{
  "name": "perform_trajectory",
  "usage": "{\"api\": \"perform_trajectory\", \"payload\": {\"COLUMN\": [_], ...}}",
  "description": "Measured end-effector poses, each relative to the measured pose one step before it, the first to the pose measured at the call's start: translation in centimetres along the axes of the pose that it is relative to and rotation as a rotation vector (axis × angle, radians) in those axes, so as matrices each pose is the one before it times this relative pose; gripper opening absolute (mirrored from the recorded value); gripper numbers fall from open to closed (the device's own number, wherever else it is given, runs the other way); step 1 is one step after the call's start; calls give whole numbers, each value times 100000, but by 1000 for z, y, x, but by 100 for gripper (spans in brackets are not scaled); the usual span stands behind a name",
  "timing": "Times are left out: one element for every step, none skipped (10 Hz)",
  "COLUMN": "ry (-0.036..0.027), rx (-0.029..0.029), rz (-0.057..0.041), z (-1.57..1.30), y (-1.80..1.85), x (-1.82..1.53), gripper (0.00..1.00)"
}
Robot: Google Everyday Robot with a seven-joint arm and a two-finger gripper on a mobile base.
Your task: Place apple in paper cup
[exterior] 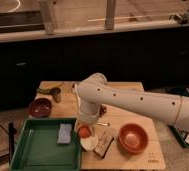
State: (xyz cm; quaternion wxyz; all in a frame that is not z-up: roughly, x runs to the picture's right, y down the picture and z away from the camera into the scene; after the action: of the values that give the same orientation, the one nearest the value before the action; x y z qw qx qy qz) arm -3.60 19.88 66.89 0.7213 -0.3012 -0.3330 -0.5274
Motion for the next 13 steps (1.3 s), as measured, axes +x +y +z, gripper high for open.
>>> {"api": "perform_trajectory", "payload": {"ry": [271,38,-82,-518,-809,-960,-1453,-842,4,-6,-9,8,6], "rx": [106,-278,-311,-16,178,89,201,122,8,-4,-12,5,5], "rz": [-227,-200,-132,-593,-574,-414,-529,-425,-24,17,-9,-8,12], "z": [-209,-170,-108,-33,75,78,115,99,-14,4,7,-5,-2], "y": [-109,38,64,-27,-69,11,42,21,-19,11,-2,-6,0], "x": [-16,-49,-51,-34,-4,18,45,18,-8,1,-2,-1,4], "gripper": [80,80,80,80,80,80,80,80,80,80,80,80,80]}}
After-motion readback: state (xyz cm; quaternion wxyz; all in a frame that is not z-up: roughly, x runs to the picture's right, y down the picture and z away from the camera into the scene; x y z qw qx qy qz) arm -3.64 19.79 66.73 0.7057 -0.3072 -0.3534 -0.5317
